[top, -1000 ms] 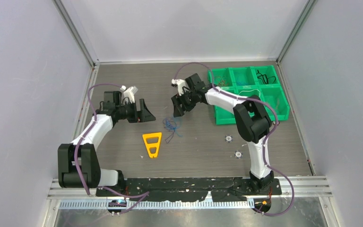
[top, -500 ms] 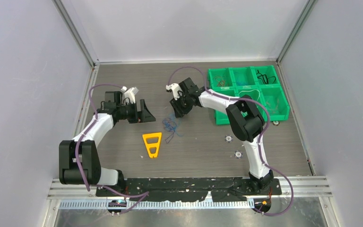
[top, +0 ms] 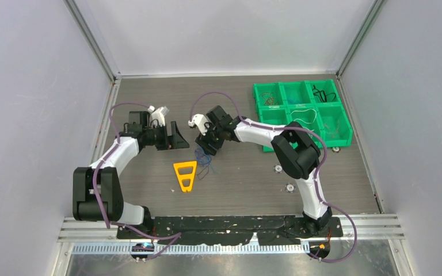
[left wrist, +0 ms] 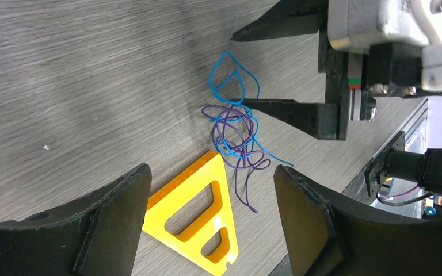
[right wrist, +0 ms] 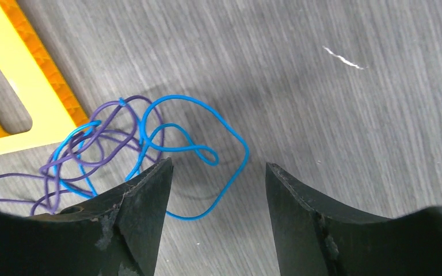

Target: Untangle the cables

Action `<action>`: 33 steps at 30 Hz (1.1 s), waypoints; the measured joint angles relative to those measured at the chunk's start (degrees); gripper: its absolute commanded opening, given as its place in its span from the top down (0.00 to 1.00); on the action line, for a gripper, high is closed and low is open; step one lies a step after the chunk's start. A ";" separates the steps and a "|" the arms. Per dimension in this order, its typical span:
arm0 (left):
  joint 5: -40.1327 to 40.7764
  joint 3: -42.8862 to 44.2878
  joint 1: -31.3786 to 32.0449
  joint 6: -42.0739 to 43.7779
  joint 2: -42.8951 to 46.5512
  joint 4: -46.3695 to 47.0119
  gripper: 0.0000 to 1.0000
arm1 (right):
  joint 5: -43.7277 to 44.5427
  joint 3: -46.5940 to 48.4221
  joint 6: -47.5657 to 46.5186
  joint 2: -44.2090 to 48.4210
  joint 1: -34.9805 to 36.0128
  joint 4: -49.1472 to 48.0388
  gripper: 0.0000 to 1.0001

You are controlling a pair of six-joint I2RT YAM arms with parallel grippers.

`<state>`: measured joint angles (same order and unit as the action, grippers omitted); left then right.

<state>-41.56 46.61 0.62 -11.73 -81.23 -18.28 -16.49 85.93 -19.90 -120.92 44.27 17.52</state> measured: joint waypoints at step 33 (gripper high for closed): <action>-0.44 -0.59 -3.54 -1.42 1.84 0.68 0.19 | -1.40 10.84 -2.05 -7.67 1.60 0.50 0.95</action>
<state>-42.00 46.02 -2.92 -13.15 -79.40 -17.61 -17.89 96.77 -21.96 -128.60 45.87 18.02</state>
